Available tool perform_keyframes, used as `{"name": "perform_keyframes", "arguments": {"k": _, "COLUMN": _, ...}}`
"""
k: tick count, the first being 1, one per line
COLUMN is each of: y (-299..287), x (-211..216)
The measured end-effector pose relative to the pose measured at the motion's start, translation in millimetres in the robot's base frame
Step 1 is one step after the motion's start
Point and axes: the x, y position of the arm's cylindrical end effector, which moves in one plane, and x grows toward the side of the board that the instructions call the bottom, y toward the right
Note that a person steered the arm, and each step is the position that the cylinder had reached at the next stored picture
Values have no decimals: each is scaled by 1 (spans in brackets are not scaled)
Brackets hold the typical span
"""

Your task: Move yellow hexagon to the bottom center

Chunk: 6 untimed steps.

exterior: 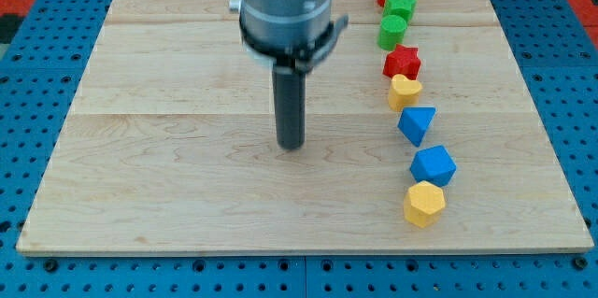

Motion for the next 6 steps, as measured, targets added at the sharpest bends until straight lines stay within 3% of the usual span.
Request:
{"name": "perform_keyframes", "arguments": {"k": 1, "y": 40, "x": 72}}
{"name": "perform_keyframes", "arguments": {"k": 2, "y": 75, "x": 104}}
{"name": "perform_keyframes", "arguments": {"k": 4, "y": 217, "x": 89}}
{"name": "perform_keyframes", "arguments": {"k": 5, "y": 189, "x": 69}}
{"name": "perform_keyframes", "arguments": {"k": 6, "y": 122, "x": 51}}
